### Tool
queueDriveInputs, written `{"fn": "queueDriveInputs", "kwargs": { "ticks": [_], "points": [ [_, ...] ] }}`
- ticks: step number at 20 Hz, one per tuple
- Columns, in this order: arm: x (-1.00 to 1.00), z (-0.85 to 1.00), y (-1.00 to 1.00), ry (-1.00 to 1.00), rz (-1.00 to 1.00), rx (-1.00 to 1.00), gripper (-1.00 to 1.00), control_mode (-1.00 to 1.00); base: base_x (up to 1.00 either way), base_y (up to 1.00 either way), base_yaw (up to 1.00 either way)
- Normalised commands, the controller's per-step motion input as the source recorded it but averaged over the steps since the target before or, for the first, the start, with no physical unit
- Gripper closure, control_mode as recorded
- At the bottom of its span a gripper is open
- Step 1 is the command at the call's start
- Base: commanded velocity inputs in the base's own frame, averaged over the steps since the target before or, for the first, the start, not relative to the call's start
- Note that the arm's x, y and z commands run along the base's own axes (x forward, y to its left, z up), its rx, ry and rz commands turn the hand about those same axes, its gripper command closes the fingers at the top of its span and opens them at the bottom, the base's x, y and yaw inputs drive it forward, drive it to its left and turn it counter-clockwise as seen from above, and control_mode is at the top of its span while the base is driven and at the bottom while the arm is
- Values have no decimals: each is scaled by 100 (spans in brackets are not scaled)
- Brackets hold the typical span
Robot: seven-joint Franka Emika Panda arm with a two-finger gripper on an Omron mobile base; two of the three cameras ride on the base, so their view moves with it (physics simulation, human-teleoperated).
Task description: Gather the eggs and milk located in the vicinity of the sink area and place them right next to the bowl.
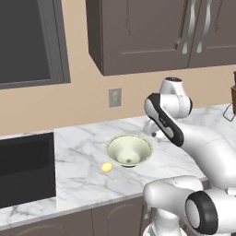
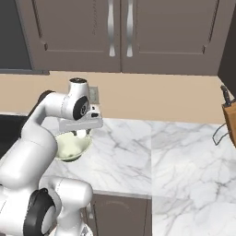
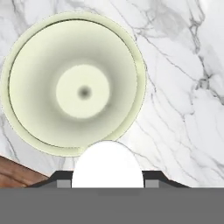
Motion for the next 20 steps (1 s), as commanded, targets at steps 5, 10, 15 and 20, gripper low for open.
{"fn": "queueDriveInputs", "kwargs": {
  "ticks": [5,10,15,20],
  "points": [
    [13,-16,-47,-26,17,1,100,-100,0,0,0],
    [16,0,-49,4,0,3,100,-100,0,0,0],
    [15,-14,-29,16,18,15,100,-100,0,0,0],
    [35,-17,-4,8,43,17,100,-100,0,0,0]
  ]
}}
